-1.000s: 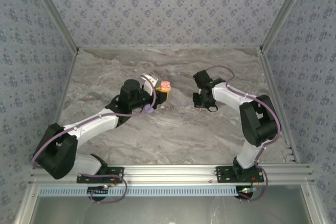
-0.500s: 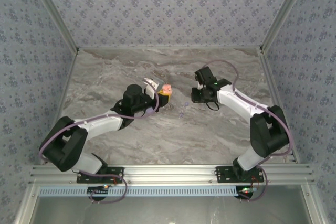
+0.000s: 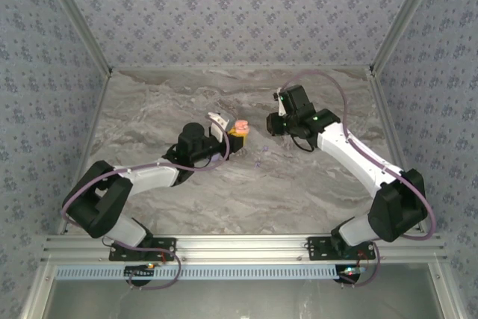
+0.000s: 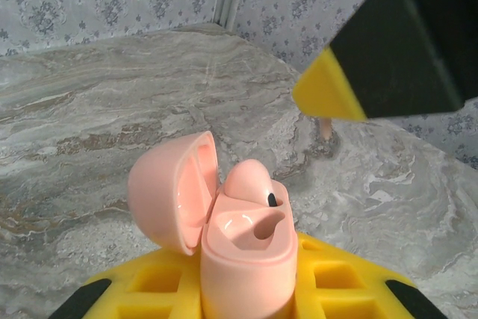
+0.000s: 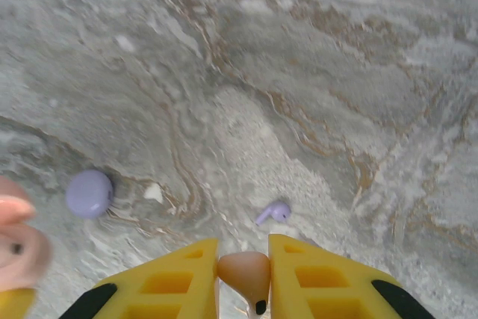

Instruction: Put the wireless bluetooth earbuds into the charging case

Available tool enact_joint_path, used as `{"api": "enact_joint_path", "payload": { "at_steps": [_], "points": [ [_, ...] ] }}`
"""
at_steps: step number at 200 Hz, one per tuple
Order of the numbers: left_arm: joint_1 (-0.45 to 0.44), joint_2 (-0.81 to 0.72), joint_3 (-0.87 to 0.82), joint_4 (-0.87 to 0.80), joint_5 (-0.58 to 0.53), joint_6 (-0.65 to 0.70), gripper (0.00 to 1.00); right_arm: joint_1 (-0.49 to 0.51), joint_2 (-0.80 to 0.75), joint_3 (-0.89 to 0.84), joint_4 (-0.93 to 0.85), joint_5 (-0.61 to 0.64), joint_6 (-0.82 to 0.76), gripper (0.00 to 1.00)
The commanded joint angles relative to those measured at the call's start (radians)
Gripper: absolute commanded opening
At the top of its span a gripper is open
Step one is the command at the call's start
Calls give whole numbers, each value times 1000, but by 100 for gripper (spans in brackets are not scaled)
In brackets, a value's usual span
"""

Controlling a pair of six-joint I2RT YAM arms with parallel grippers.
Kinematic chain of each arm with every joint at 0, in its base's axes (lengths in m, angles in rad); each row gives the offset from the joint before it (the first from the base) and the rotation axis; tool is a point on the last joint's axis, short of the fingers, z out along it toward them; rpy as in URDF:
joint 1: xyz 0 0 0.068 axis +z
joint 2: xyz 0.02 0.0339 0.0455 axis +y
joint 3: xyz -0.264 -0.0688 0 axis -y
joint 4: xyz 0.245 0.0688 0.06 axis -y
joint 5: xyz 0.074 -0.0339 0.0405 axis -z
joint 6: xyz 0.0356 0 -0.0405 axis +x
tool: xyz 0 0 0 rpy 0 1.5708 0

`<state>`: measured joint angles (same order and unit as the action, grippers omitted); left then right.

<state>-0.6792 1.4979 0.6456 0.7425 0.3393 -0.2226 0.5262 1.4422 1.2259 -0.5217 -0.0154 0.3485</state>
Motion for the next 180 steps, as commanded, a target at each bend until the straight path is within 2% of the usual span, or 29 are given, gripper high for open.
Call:
{"api": "enact_joint_path", "payload": {
  "at_steps": [1,59,180],
  "points": [
    [-16,23,42,51,-7,-15,23,17,-28,57,-10,-15,-25,21],
    [-66,60,90,44,-69,-39,23,58,-27,120,18,-44,-15,22],
    [-85,101,142,63,-86,-62,23,105,-17,135,66,-68,1,22]
  ]
}}
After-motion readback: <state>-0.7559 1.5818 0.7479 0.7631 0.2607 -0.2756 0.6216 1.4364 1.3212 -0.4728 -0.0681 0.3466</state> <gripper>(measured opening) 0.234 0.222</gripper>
